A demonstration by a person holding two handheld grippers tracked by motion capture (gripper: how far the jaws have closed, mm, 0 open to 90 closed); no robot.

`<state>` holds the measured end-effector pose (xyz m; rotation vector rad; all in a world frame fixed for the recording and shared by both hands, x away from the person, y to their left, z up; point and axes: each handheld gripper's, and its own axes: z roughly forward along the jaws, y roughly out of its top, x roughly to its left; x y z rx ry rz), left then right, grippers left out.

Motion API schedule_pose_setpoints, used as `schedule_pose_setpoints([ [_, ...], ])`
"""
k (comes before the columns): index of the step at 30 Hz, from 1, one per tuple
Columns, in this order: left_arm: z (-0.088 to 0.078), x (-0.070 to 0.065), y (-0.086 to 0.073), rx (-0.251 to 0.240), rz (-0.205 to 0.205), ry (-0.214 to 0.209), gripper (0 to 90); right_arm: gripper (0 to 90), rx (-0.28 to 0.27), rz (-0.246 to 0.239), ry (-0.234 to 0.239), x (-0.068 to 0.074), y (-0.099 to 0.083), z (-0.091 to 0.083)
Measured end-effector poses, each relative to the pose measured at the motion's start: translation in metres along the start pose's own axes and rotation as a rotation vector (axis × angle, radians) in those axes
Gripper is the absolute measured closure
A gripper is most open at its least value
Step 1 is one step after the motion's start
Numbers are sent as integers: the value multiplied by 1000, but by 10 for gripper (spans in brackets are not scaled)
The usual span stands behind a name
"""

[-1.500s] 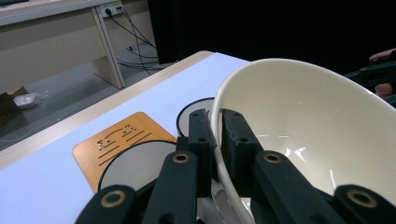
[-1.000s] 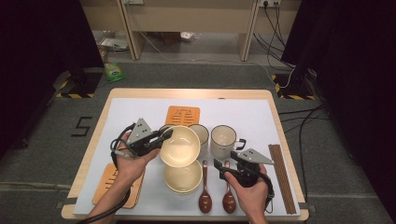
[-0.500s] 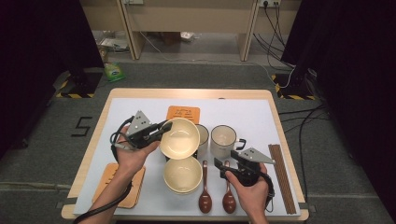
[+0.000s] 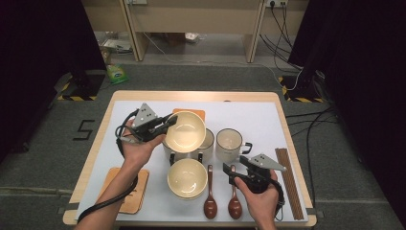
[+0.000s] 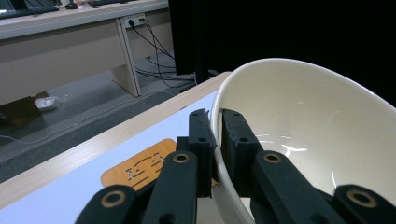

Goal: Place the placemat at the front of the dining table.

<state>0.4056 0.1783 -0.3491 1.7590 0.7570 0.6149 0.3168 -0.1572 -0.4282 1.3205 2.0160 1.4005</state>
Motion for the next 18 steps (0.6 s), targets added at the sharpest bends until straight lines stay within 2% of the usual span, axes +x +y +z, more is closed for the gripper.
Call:
schedule_pose_setpoints([
  [8, 5, 6, 9, -6, -5, 12, 824, 271, 0, -1, 10, 1, 1, 5],
  [18, 12, 12, 10, -9, -22, 36, 824, 271, 1, -10, 14, 0, 0, 3],
])
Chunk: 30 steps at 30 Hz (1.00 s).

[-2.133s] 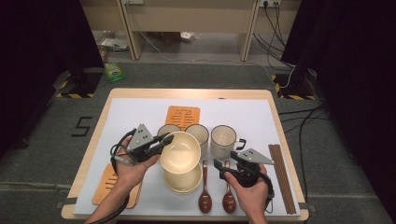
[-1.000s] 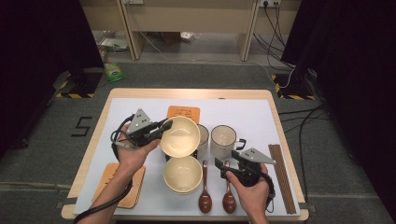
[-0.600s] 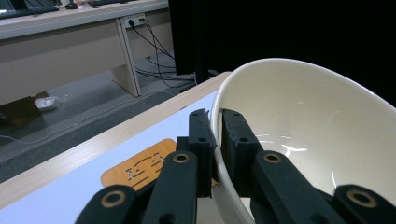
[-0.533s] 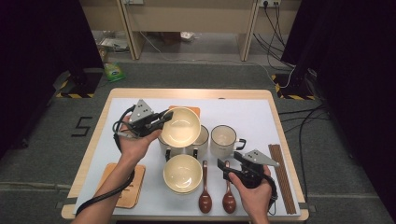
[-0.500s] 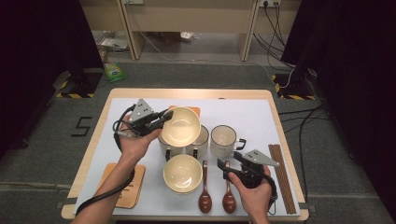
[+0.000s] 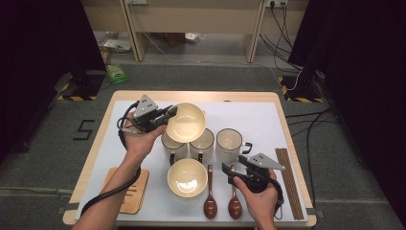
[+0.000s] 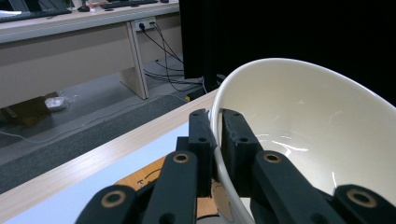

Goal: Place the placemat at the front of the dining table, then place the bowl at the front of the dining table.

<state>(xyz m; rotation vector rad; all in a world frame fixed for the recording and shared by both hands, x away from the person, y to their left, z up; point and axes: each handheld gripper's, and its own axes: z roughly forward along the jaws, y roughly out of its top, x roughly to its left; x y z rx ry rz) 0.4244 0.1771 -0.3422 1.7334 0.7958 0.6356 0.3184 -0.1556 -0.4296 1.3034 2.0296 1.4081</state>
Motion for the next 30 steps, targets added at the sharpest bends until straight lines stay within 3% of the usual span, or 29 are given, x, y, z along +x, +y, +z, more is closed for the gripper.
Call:
schedule_pose_setpoints([
  [6, 4, -1, 2, -1, 7, 7, 825, 271, -2, -8, 1, 4, -3, -6],
  [13, 14, 2, 1, 13, 7, 14, 825, 271, -29, 6, -24, -2, -1, -17],
  [19, 17, 5, 7, 14, 20, 23, 824, 271, -23, 1, -16, -6, 0, -14],
  [23, 20, 9, 10, 5, 0, 25, 825, 271, -23, 7, -11, -8, -1, -13],
  [26, 21, 11, 12, 13, 15, 33, 824, 271, -17, 10, -6, -10, -1, -12],
  [30, 24, 15, 15, 3, 5, 37, 825, 271, -15, 18, -7, -13, -3, -12],
])
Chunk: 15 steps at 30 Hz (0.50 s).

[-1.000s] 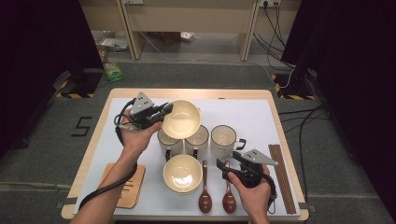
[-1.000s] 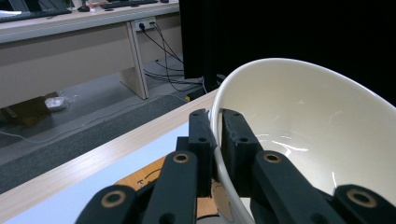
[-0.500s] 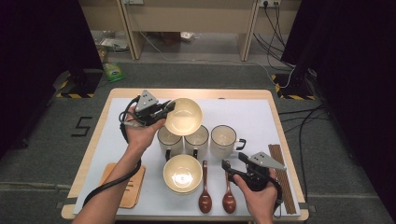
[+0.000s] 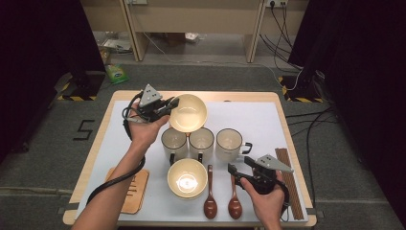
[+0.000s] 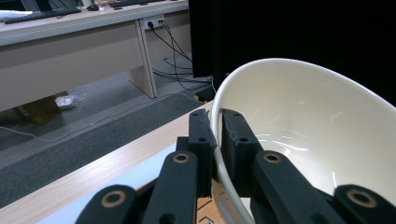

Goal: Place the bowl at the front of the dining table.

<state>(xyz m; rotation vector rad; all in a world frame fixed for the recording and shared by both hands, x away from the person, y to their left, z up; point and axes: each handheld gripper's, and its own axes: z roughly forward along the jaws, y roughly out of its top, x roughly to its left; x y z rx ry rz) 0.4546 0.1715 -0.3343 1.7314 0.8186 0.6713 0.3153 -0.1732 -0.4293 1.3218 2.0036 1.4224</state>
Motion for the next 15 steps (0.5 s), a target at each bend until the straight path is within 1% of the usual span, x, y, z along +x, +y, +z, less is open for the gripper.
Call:
schedule_pose_setpoints([
  [5, 7, 3, 0, 10, 2, -2, 824, 271, 4, 7, -2, -1, -2, 0],
  [9, 11, 5, 0, 9, -9, -5, 824, 271, 5, 6, -9, -2, -3, -2],
  [15, 18, 8, -2, 22, -10, 0, 824, 271, 7, 8, -14, -2, -5, -3],
])
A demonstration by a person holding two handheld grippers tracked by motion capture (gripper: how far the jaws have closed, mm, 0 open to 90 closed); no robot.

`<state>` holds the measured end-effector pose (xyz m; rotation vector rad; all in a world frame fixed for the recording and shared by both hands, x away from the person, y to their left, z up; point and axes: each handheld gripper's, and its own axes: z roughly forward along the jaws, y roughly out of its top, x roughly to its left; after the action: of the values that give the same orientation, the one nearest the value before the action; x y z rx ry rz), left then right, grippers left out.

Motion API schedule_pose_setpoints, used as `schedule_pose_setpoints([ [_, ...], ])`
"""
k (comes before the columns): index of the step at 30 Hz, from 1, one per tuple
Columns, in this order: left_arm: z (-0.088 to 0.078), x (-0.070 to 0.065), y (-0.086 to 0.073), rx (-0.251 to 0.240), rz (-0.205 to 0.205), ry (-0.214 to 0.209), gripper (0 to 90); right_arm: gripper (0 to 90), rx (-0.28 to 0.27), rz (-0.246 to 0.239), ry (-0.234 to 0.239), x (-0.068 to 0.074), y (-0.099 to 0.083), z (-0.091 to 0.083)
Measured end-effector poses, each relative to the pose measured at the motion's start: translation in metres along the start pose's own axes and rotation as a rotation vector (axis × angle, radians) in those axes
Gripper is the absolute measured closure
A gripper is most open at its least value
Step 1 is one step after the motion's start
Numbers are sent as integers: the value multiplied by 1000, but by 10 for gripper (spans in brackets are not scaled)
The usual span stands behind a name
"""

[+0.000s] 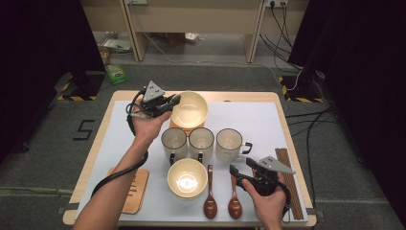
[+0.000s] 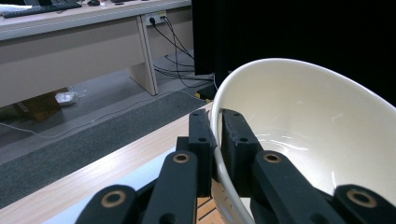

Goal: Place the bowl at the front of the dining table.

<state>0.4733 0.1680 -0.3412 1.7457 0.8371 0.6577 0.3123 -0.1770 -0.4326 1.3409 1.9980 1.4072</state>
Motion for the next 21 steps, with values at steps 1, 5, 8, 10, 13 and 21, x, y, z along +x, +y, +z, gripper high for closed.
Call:
schedule_pose_setpoints([
  [1, 1, 1, 0, 0, -2, 1, 824, 271, 1, 0, -1, 0, 0, 0],
  [5, 6, 5, -2, 6, -12, 7, 825, 271, 0, -2, -1, 0, 0, 0],
  [8, 9, 9, -3, 10, -17, 14, 825, 271, 2, 1, -1, 1, 0, 0],
  [10, 11, 11, -4, 9, -21, 18, 824, 271, 2, 2, 0, 1, 0, 0],
  [13, 13, 13, -4, 12, -30, 21, 825, 271, 1, -1, 4, 2, 0, 1],
  [21, 18, 18, -3, 13, -36, 31, 825, 270, 6, -6, 18, 4, 1, 6],
])
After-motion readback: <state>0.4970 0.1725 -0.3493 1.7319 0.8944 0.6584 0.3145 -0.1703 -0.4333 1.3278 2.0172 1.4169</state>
